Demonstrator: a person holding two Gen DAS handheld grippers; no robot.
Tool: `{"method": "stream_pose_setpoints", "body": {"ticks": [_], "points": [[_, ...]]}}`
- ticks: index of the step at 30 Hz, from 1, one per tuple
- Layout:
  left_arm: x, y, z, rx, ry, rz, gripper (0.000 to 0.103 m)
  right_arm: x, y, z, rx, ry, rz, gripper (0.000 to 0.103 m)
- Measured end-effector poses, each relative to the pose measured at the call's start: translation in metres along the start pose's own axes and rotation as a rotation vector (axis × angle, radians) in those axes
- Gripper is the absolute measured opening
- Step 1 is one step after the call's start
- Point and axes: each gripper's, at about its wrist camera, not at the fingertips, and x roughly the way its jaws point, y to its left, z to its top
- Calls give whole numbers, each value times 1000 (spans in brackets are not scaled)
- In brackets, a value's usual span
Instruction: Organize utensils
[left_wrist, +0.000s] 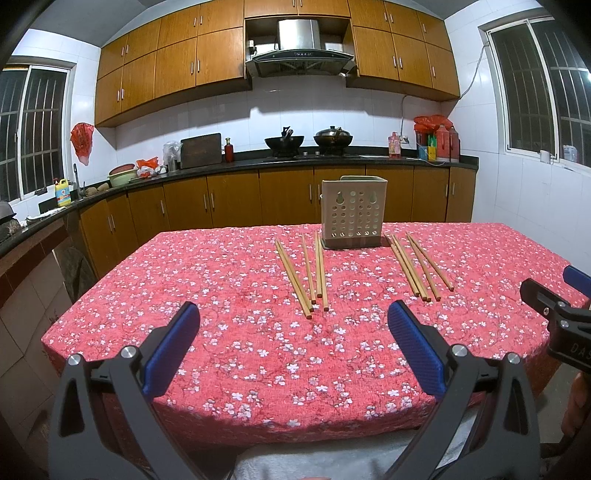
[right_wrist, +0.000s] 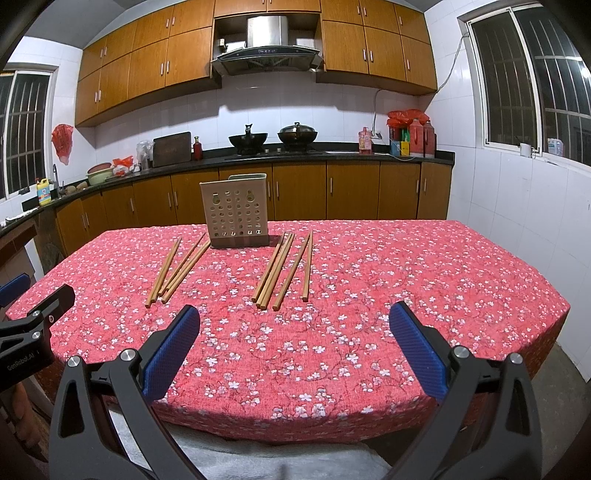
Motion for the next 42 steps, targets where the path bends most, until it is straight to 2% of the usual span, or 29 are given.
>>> {"method": "stream_pose_setpoints", "body": {"ticks": [19, 21, 27, 33, 37, 41, 42], "points": [[6, -2, -2, -7, 15, 1, 99, 3, 1, 0, 12, 20, 17, 101], [20, 3, -9, -20, 34, 6, 99, 9, -3, -1, 21, 40, 17, 101], [65, 26, 6, -83, 154, 61, 99, 45, -20, 6, 110, 154, 0, 101], [120, 47, 17, -107, 295, 70, 99, 93, -36, 25, 143, 244, -90, 100], [154, 59, 20, -127, 365, 60, 99, 129, -45, 37, 161, 317, -81, 80], [177, 67, 24, -168, 394, 29, 99, 169, -47, 41, 182, 403, -27, 62], [183, 67, 26, -169, 398, 24, 96, 178, -48, 42, 185, 417, -16, 56]]}}
